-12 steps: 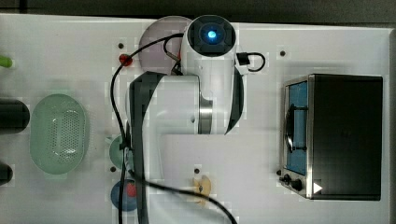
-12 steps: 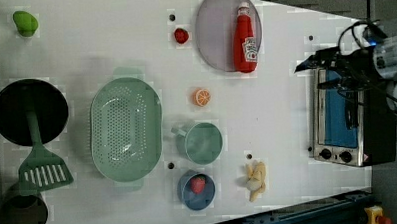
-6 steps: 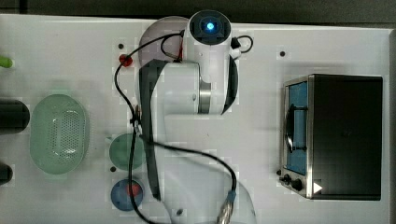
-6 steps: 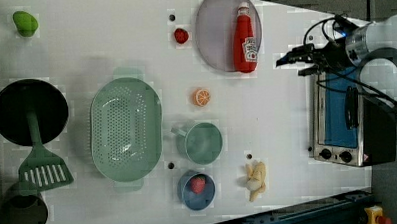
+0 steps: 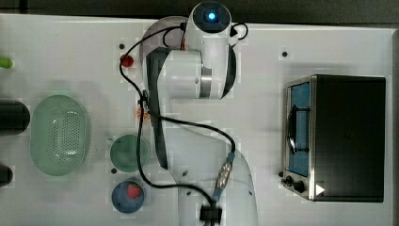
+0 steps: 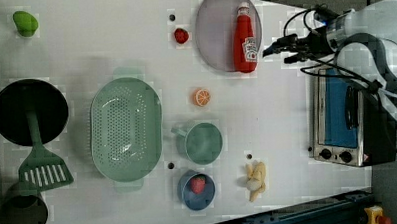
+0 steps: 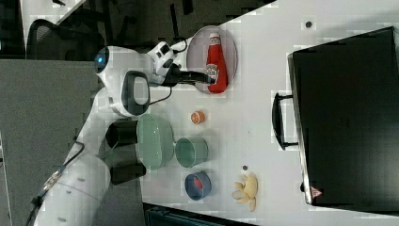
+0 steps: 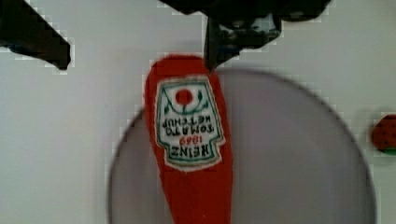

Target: Pick ketchup from plate and place it on table.

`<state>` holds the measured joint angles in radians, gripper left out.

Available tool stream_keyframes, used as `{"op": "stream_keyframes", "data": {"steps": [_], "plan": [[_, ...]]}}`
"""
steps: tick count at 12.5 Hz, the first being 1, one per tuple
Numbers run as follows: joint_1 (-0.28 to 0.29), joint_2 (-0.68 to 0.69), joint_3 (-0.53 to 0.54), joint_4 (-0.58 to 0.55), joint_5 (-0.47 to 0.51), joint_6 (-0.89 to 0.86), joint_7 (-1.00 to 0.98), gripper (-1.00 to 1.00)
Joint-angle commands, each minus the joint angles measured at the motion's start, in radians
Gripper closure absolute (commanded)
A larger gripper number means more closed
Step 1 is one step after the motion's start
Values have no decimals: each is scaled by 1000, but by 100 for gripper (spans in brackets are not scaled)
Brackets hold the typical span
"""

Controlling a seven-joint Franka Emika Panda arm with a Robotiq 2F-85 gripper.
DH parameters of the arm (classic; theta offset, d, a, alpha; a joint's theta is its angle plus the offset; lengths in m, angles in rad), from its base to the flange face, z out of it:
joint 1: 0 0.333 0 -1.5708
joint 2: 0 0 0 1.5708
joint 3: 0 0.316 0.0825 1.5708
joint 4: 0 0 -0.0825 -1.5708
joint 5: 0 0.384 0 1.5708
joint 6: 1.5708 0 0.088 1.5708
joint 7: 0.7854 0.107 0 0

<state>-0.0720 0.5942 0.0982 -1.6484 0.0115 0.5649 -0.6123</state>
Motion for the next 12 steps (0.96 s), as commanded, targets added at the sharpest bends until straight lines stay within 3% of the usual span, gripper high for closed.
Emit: {"op": "stream_keyframes", "data": {"steps": [1, 11, 12], "plan": [[16, 72, 14, 52, -4, 68, -94, -100], [35, 244, 5, 92, -43, 334, -96, -100], [35, 246, 7, 95, -43, 341, -96, -92]]}}
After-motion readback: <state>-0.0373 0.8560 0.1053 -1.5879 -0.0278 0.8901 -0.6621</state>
